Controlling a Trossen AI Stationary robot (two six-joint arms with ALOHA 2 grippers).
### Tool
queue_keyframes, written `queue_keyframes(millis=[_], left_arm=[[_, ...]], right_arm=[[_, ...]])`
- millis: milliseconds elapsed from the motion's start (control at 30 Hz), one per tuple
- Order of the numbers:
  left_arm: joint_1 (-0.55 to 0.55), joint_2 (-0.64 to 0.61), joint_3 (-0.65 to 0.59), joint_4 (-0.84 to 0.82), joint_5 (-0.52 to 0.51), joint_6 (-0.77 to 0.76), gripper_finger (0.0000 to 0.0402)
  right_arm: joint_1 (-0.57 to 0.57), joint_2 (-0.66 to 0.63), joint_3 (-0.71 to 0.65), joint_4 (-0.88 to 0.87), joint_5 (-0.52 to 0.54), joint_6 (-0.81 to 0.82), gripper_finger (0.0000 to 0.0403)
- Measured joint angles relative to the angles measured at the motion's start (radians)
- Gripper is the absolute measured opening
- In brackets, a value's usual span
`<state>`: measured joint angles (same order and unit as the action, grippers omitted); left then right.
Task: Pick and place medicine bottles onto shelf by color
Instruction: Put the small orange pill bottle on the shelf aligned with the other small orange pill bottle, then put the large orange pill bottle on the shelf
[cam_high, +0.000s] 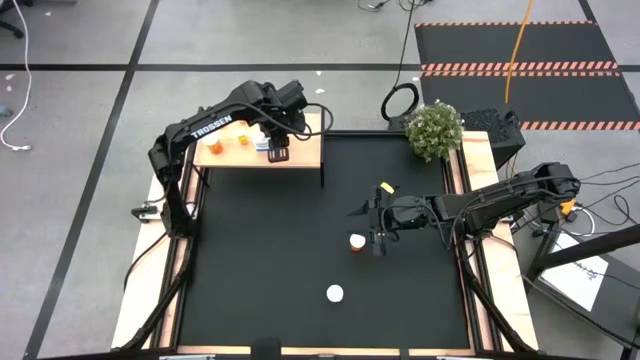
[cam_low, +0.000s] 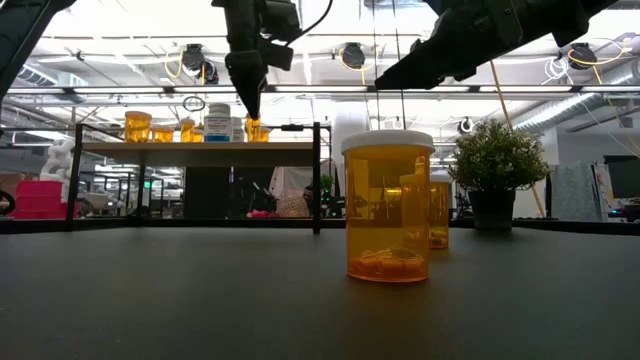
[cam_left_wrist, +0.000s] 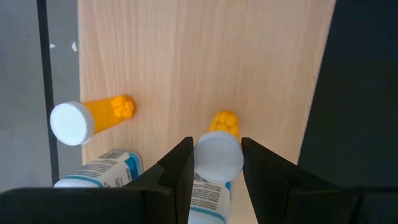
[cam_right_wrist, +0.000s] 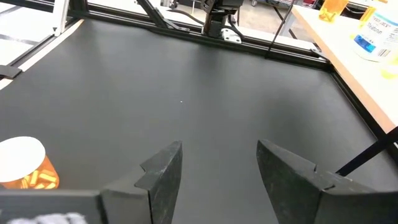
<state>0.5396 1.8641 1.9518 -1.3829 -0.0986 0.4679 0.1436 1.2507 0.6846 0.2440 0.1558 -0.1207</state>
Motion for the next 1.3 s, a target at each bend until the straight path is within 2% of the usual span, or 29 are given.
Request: queue_keyframes(millis=[567,900,1167,1300], left_arm=[[0.01,0.0,0.0,0.043,-0.007,0.009,0.0127],[0.01,0.0,0.0,0.044,-0.009,0.008,0.0183],[0.005,0.0,0.0,0.043,-0.018,-0.004,0.0201],[-0.015,0.0,0.0,0.042,-0.068,-0.022,0.0209]], right_arm=[[0.0,0.0,0.0,-0.002,0.0,0.0,0.0201],[0.0,0.0,0.0,-0.003,0.0,0.0,0.0201],[0.0,0.0,0.0,-0.002,0.0,0.0,0.0201],[0.0,0.0,0.0,-0.002,0.0,0.0,0.0201]])
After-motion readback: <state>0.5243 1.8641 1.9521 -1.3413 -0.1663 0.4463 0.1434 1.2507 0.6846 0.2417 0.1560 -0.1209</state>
